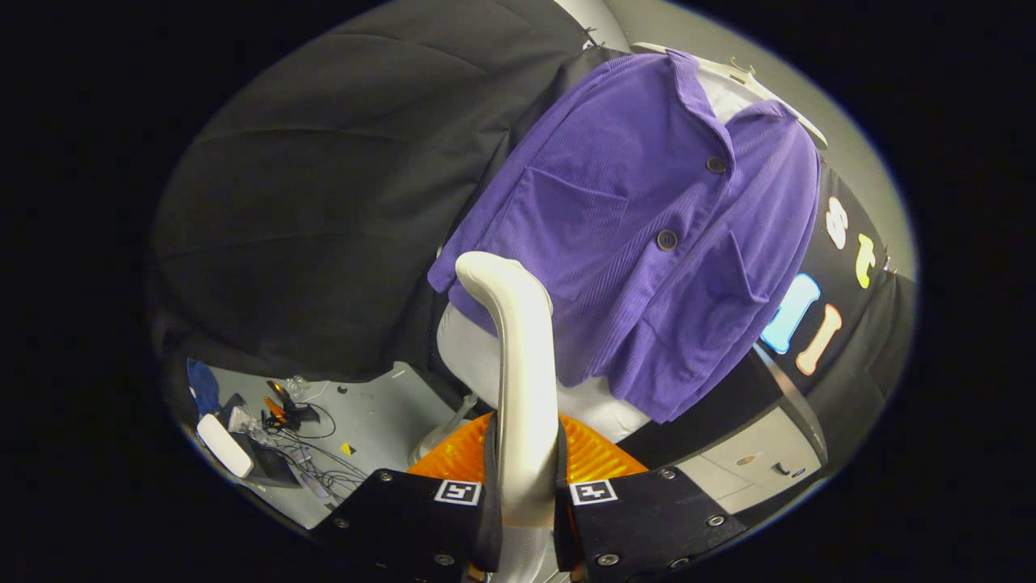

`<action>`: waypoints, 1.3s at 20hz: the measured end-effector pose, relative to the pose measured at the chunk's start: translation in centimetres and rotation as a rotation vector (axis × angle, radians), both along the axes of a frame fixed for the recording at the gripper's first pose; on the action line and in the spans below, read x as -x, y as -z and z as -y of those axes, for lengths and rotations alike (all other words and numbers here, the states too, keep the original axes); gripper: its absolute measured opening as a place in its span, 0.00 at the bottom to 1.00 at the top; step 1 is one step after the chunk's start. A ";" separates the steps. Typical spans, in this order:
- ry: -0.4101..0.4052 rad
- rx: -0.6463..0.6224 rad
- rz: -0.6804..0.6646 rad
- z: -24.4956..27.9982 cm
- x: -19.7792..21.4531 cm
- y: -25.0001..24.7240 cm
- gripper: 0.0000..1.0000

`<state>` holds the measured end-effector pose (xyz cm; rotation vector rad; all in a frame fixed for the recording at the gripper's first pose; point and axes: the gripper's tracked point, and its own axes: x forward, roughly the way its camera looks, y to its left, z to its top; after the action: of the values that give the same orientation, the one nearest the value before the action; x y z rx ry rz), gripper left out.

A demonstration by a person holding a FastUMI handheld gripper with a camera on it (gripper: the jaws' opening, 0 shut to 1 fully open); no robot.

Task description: Iron the clothes twice with a garment steamer, once on the left side and once on the right side.

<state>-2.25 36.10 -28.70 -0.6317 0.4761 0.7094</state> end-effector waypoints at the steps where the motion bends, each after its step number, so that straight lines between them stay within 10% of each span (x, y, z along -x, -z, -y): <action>1: 0.011 -0.014 -0.035 1.0 0.6 0.4 0.26; 26: 0.228 -0.489 0.060 24.0 5.7 -21.2 0.25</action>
<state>-7.92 12.12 -7.50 -0.1355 0.2959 0.5590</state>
